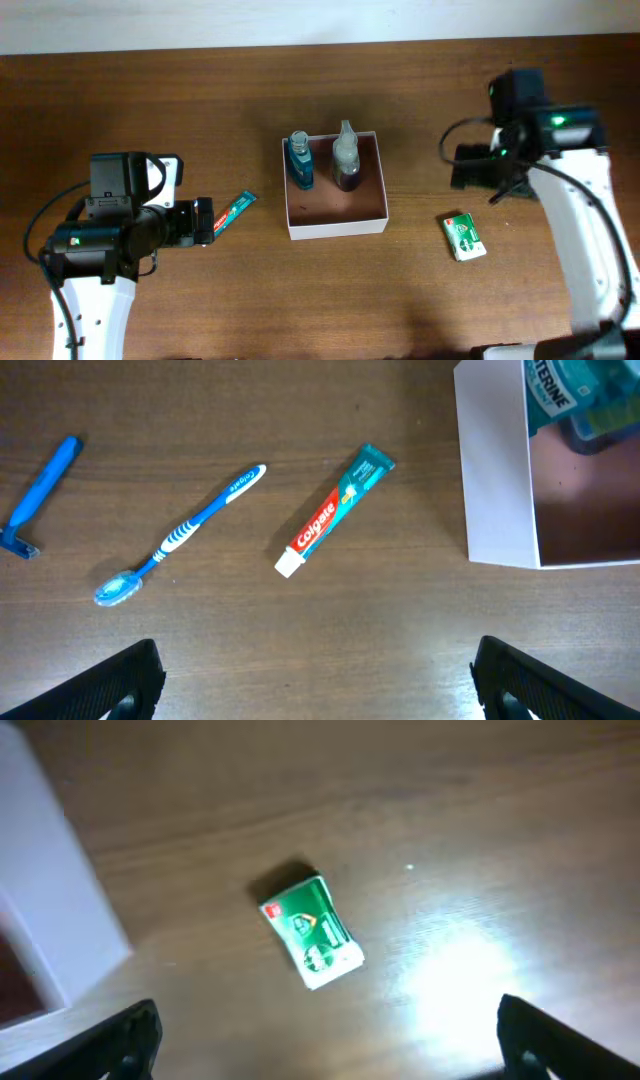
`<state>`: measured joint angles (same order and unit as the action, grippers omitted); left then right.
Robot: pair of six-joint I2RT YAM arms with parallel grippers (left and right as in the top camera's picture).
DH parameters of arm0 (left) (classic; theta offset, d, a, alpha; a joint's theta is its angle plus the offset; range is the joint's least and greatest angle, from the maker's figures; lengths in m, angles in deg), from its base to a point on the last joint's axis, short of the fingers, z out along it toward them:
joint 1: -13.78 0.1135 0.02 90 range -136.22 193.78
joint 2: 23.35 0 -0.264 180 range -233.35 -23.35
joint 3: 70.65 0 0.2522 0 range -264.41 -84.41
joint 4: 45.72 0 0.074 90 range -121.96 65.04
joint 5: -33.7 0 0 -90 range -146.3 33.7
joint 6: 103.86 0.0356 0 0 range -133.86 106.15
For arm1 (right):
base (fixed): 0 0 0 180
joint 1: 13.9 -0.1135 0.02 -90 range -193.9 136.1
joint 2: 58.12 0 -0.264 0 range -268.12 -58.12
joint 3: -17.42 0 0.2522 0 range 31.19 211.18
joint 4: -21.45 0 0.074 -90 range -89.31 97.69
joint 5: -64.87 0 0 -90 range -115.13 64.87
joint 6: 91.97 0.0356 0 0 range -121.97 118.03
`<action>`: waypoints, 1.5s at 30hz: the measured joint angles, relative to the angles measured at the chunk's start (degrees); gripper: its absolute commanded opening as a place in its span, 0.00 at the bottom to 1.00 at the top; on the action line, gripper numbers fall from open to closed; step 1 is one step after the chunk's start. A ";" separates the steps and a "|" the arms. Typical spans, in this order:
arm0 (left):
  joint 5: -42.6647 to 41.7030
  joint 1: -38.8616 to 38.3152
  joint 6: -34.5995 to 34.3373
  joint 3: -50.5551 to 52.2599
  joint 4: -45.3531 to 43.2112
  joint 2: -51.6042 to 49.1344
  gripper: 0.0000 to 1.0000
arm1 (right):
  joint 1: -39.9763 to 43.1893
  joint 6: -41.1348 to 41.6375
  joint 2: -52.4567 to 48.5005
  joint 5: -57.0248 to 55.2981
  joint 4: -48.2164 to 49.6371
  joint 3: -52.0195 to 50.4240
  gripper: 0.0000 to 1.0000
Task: Pack container
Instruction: 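Move the right gripper down onto the green Dettol soap bar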
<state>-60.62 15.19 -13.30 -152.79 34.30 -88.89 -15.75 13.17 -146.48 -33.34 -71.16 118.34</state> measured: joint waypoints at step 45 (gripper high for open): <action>0.00 0.00 0.00 0.00 0.04 -0.04 0.99 | 6.62 -19.43 -15.37 7.69 27.91 -27.74 0.45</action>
<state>-60.62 15.19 -13.30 -152.79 34.34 -88.93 -9.13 -6.26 -161.85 -25.65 -43.25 90.60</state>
